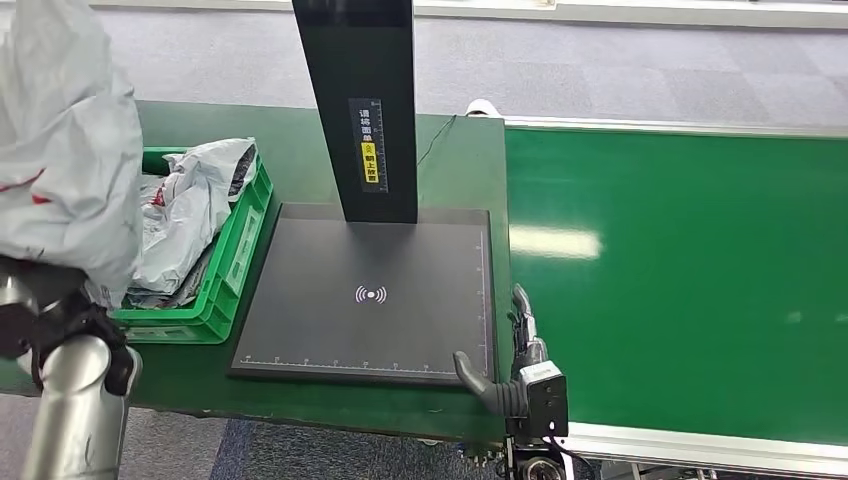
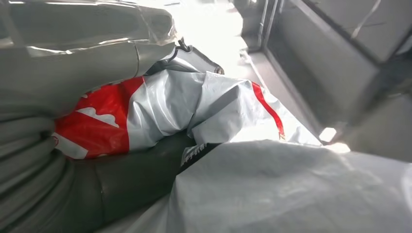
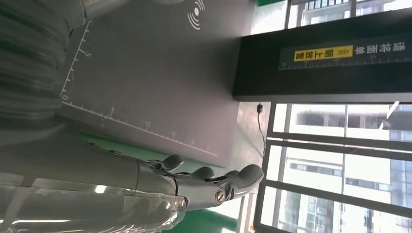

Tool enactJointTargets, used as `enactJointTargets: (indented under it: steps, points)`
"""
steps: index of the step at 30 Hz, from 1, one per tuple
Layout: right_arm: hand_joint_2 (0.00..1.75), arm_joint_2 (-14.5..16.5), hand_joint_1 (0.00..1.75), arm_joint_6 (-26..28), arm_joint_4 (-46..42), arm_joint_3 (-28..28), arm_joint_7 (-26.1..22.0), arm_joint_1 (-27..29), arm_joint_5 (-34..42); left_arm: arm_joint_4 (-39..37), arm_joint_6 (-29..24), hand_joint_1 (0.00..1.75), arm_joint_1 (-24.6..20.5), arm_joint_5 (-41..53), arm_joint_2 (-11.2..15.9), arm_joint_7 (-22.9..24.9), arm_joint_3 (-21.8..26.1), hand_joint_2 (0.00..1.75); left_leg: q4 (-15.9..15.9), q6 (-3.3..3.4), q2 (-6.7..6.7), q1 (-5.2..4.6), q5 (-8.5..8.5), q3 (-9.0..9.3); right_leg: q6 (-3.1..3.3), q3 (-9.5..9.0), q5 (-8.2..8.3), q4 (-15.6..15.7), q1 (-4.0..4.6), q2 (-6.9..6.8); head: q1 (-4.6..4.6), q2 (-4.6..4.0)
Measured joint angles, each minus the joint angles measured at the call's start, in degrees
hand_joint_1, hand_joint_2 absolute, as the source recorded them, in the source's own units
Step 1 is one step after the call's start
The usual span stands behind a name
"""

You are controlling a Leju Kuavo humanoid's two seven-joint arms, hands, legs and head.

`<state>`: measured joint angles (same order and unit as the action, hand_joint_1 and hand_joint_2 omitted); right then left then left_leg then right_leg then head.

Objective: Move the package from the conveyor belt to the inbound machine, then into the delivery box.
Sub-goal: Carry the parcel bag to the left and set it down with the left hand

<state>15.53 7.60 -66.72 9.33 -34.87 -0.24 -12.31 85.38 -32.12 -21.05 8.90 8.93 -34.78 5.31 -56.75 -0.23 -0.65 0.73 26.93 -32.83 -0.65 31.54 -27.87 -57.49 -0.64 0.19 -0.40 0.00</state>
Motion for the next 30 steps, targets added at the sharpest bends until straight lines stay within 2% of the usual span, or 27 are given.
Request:
enactJointTargets:
  steps: [4, 8, 11, 14, 20, 30]
  points:
    - [1.75, 0.44, 0.00, -0.46, 0.49, 0.02, 0.07, -0.32, -0.63, -13.14, -0.78, 1.75, -9.94, 5.43, 1.98, 2.37, 1.22, 1.75, -0.01, -0.01, 0.14, 0.01, -0.01, -0.03, 0.05, 0.07, 0.08, -0.02, 0.01, 0.15, -0.03, 0.00]
    - [1.75, 0.73, 0.00, -1.06, 0.61, 0.08, 0.49, -0.26, -1.51, -27.62, -1.50, 1.74, -20.55, 11.37, 2.61, 6.42, 1.22, 1.75, -0.04, 0.00, 0.05, 0.05, -0.09, -0.33, 0.02, 0.29, 0.14, -0.02, 0.06, 0.09, 0.09, 0.00]
    - [1.75, 1.01, 0.00, -1.40, 0.60, 0.10, 0.90, -0.04, -1.99, -36.19, -1.64, 1.75, -26.28, 16.10, 3.09, 10.20, 1.08, 1.75, -0.04, -0.01, 0.10, 0.05, -0.08, -0.35, 0.03, 0.36, 0.16, -0.02, 0.05, 0.14, 0.02, 0.00]
    - [1.75, 1.10, 0.00, -1.51, 0.50, 0.07, 1.16, 0.23, -2.33, -42.88, -1.12, 1.75, -30.18, 18.44, 3.36, 12.75, 1.05, 1.75, -0.04, -0.02, 0.10, 0.05, -0.07, -0.38, 0.03, 0.40, 0.16, -0.02, 0.06, 0.15, 0.01, 0.00]
    - [1.75, 1.37, 0.00, -1.62, -0.74, 0.01, 1.91, 1.32, -3.02, -50.38, -0.91, 1.75, -33.43, 20.99, 3.85, 14.20, 1.33, 1.75, -0.03, -0.02, 0.11, 0.05, -0.07, -0.41, 0.04, 0.42, 0.15, -0.02, 0.07, 0.16, 0.02, 0.00]
    - [1.75, 1.38, 0.00, -1.74, -2.05, -0.25, 2.08, 2.17, -3.15, -53.28, 0.06, 1.75, -31.89, 21.20, 4.33, 12.90, 3.97, 1.75, -0.03, -0.02, 0.09, 0.05, -0.07, -0.42, 0.04, 0.41, 0.15, -0.02, 0.06, 0.15, 0.01, 0.00]
